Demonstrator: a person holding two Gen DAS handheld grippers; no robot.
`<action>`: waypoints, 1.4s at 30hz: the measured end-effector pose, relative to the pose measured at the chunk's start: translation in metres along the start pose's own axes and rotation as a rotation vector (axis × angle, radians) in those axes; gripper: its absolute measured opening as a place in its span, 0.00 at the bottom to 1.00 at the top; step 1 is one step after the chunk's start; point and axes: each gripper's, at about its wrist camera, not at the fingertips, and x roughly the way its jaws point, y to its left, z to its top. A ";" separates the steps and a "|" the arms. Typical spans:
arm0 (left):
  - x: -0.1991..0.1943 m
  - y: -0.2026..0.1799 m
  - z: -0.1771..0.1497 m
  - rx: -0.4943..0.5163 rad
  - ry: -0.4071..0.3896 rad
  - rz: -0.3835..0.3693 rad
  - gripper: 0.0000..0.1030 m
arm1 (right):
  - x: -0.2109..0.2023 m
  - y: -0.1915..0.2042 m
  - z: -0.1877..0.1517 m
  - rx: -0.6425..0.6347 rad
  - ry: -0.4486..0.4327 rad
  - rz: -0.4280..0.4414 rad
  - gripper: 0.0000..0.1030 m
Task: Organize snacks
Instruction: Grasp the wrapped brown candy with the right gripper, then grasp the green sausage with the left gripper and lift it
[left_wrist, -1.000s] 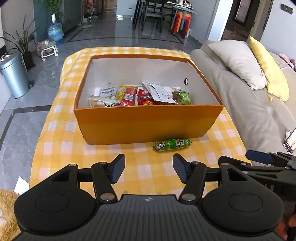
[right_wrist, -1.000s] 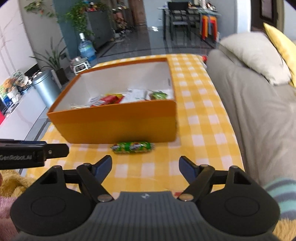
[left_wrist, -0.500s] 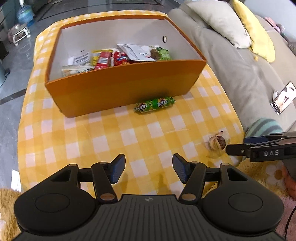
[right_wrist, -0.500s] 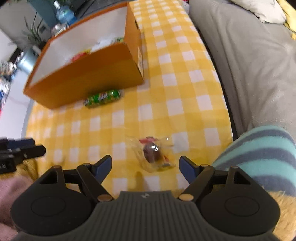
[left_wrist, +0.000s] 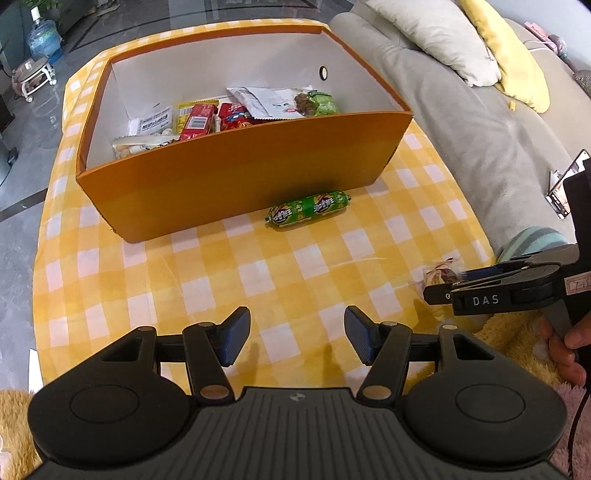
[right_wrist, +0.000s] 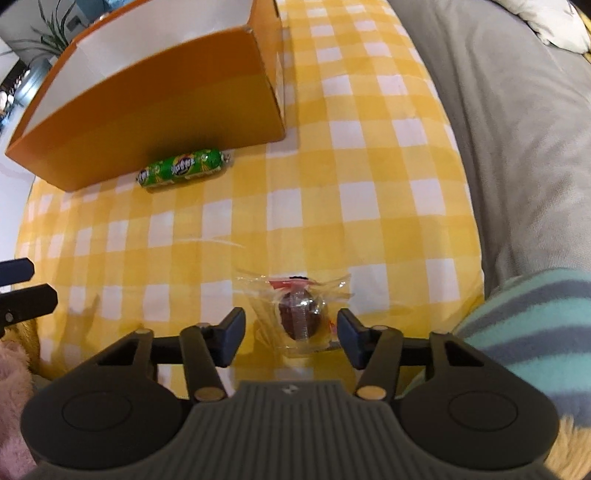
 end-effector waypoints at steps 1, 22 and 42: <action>0.001 0.001 0.000 -0.001 0.001 0.002 0.67 | 0.002 0.001 0.001 -0.007 0.004 -0.006 0.47; 0.042 -0.039 0.051 0.243 -0.124 0.136 0.66 | 0.001 -0.007 0.029 0.032 -0.191 0.087 0.31; 0.102 -0.058 0.048 0.553 -0.042 0.168 0.50 | 0.017 -0.017 0.034 0.092 -0.168 0.154 0.31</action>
